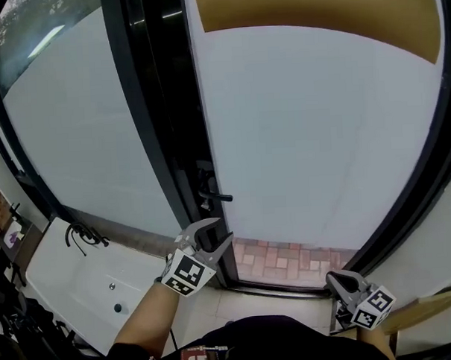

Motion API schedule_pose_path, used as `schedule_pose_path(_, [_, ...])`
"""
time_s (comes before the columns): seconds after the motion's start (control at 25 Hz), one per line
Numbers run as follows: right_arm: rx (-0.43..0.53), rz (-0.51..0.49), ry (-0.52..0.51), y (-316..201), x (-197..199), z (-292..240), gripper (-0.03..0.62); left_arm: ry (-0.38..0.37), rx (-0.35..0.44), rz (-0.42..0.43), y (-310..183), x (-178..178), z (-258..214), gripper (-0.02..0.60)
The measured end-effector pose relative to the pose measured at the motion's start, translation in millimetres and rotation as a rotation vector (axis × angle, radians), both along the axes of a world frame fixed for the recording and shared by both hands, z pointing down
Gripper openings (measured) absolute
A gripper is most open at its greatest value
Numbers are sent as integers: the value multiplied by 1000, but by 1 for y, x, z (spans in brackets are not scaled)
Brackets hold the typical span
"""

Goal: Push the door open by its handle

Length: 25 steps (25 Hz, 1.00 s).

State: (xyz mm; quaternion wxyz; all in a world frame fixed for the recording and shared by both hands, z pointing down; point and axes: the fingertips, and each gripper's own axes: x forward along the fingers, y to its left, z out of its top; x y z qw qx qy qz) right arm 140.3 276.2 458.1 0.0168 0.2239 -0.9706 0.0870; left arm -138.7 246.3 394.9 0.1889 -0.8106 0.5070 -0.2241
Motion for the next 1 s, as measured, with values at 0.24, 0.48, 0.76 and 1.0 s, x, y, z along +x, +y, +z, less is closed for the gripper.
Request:
schedule_pose_path(0.24, [-24,52,-42,-43,-73,-23,0,-377,-2,75,-62,-32,8,164])
schedule_pose_path(0.48, [-40,9,-42,-78,-102,-23,0,-663,-105,42,-121,-43,47,164])
schedule_pose_path(0.76, [-49,-141,-78,-112,-81,-27,0,-825,-260,-99,-154,-48,81,179])
schedule_pose_path(1.0, [-69,-258,-122,-147,-74,-32,0,-1156,-300,-196,-170,-72,110,175])
